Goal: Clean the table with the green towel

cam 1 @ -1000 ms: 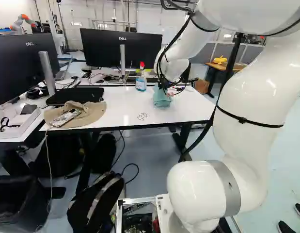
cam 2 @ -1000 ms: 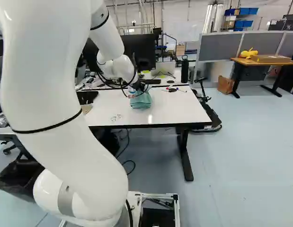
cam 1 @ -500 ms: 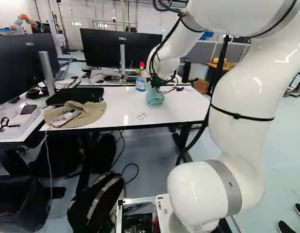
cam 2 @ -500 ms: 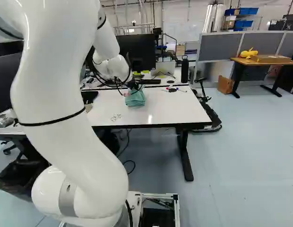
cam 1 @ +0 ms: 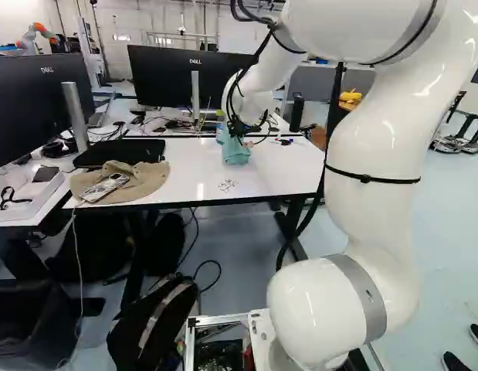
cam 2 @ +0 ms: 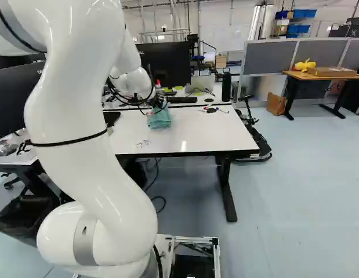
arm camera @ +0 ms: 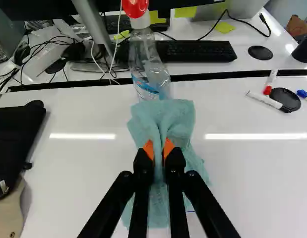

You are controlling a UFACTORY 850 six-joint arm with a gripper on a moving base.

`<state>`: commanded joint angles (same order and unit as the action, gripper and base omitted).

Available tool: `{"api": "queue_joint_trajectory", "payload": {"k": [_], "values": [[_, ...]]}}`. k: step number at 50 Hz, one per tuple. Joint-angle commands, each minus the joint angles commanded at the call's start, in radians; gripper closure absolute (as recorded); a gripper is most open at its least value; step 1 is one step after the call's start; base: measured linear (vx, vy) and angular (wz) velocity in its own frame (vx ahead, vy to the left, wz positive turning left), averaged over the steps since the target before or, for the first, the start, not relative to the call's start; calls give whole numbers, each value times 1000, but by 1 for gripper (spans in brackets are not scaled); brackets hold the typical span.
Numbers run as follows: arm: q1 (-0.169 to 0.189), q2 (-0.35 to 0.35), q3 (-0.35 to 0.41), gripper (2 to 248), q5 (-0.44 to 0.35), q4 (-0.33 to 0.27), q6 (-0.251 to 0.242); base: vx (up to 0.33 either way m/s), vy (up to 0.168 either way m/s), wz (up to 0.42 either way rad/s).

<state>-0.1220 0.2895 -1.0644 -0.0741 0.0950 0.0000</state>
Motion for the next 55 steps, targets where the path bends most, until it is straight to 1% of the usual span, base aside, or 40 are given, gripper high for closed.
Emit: {"api": "queue_joint_trajectory", "payload": {"k": [15,35,55], "values": [[-37,26,-31,209,0,0,0,0,0,0],[-37,28,-31,209,0,0,0,0,0,0],[-37,67,-36,209,0,0,0,0,0,0]]}}
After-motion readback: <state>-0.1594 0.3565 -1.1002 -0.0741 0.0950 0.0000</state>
